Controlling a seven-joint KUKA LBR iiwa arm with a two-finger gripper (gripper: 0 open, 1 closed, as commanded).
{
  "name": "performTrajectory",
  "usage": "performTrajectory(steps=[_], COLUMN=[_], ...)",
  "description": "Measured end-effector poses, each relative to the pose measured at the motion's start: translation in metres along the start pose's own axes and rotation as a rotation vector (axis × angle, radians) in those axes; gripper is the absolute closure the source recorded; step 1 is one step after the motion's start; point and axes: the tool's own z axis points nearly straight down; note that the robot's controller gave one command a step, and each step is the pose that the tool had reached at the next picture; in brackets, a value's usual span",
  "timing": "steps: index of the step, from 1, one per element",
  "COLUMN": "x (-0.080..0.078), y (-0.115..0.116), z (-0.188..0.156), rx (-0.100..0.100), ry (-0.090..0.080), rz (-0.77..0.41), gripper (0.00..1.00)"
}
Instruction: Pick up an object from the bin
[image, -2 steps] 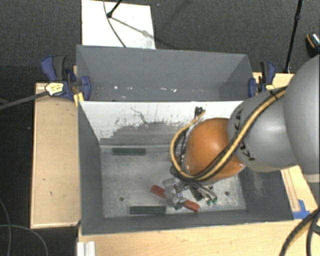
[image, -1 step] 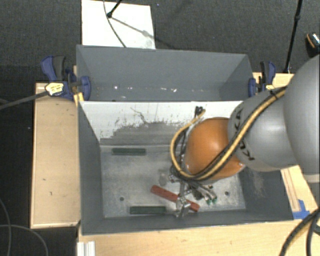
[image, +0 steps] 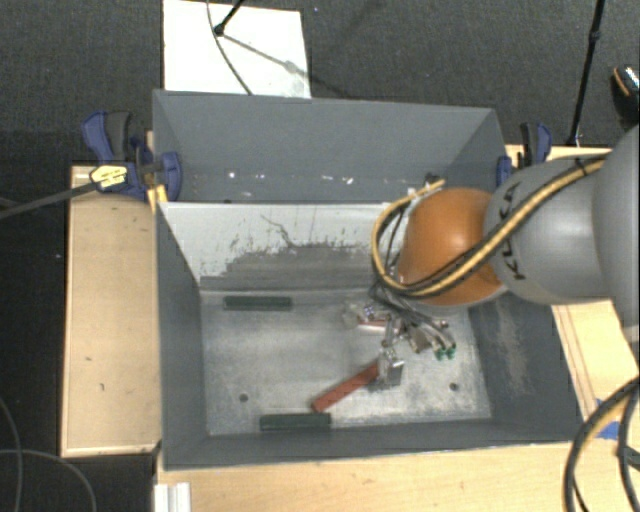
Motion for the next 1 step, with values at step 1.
performTrajectory(steps=[1], x=[0.0019], y=[0.0049], z=[-0.0003], rx=[-0.004], ry=[0.005], rz=[-0.002], gripper=[1.0])
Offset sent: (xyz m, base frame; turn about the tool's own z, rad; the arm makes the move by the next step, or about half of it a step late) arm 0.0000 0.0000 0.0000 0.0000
